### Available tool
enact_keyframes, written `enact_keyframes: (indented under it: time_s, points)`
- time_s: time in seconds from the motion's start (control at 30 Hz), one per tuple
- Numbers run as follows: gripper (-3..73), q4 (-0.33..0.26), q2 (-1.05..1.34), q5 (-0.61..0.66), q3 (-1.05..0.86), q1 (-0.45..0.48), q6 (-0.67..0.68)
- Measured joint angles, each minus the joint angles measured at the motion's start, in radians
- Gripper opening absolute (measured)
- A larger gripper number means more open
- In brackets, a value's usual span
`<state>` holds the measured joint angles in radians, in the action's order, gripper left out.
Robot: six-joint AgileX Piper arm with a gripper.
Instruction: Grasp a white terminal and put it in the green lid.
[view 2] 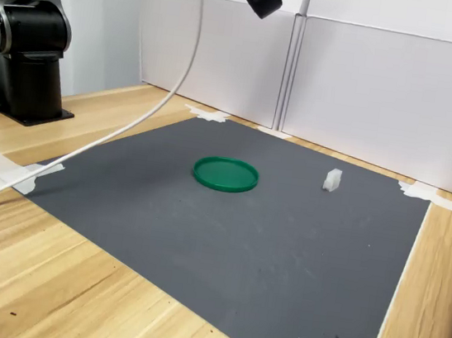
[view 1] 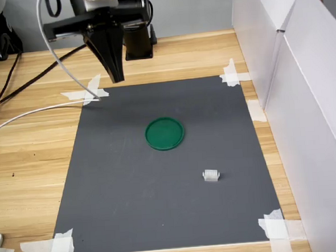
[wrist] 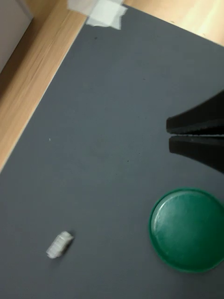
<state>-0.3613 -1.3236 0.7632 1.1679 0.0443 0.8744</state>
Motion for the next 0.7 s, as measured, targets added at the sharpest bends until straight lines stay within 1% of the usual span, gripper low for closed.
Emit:
enact_keyframes:
  time_s: [0.1, 0.2, 0.27, 0.33, 0.5, 0.6, 0.7]
  points:
    - [-1.7, 0.009, -0.044, 0.056, 0.067, -0.016, 0.076]
    - [-1.7, 0.069, -0.085, 0.117, 0.135, -0.076, 0.111]
    - [-1.7, 0.103, -0.114, 0.148, 0.171, -0.119, 0.106]
    - [-1.7, 0.121, -0.145, 0.167, 0.194, -0.15, 0.091]
    - [-1.0, 0.128, -0.21, 0.164, 0.23, -0.169, 0.044]
    - [1.6, 0.145, -0.242, 0.157, 0.237, -0.173, 0.034]
    - [7.6, 0.189, -0.278, 0.157, 0.237, -0.194, 0.029]
